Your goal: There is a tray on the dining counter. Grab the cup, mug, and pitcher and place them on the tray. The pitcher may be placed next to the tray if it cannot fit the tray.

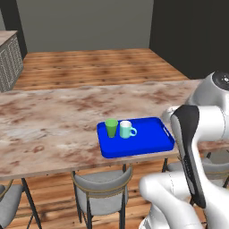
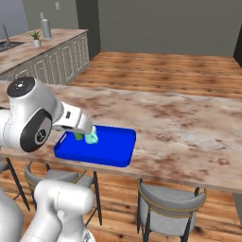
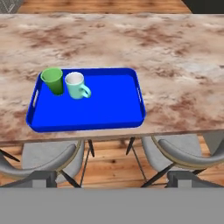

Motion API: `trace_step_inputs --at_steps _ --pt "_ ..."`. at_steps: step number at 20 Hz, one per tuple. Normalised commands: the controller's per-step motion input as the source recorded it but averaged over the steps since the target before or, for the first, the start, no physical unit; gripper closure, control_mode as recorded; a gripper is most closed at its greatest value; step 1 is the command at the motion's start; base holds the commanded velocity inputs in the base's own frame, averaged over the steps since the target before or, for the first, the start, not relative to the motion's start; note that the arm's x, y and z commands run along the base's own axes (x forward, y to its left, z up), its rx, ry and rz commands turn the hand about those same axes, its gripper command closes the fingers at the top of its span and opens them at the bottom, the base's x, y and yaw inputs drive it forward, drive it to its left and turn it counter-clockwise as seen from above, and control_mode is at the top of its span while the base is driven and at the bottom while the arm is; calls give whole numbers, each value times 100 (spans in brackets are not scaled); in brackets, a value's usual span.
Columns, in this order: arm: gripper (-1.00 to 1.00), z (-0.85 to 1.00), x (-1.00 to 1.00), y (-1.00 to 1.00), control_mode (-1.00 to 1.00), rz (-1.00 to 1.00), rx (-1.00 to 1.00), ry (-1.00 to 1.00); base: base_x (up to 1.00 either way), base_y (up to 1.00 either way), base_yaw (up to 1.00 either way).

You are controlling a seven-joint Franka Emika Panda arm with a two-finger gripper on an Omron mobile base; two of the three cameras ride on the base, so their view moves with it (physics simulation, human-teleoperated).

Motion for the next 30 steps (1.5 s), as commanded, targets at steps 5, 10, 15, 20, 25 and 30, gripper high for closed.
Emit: trace_step_inputs --at_steps 5,10,15,20,25,30 --pt "-100 22 -2 2 -100 3 0 5 0 0 0" --pt "-100 12 0 5 -100 1 0 6 0 0 0" --pt "-100 5 0 0 100 1 0 3 0 0 0" --pt "-100 0 0 0 100 0 0 0 -32 0 1" --pt "-100 0 0 0 100 0 0 0 -96 2 0" --pt "-100 0 0 0 100 0 0 0 -88 61 0"
